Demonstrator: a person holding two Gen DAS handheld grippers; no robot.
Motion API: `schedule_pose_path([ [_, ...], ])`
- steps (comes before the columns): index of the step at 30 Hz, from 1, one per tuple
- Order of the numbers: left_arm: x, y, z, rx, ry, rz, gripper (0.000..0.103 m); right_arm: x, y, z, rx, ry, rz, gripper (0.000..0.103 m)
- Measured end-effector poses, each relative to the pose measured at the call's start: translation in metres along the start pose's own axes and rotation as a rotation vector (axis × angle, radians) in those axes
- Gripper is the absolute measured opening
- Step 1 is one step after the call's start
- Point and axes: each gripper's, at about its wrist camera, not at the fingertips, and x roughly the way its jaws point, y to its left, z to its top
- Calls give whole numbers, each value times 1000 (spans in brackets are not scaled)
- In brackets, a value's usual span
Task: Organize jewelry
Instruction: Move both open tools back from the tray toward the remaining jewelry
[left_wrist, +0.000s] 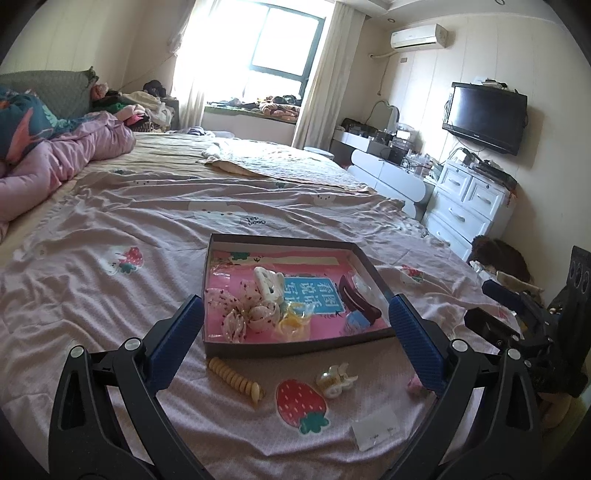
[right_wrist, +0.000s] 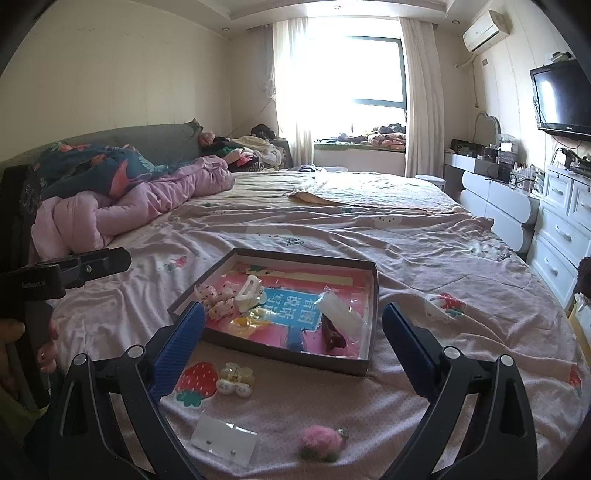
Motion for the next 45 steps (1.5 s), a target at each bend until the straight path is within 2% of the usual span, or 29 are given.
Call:
schedule_pose_path([
  [19,-10,-3,-29,33,47,24,91,-15,14,-35,-29,83,20,94],
  [34,3,-5,-62,73,152,42,91,-14,17,-54,-27,139,24,94],
  [42,15,11,-72,32,197,61,91,-5,19,-63,-16,191,25,94],
  [45,22,16,-76,18,208,66,91,5,16,-70,-21,221,-8,94],
])
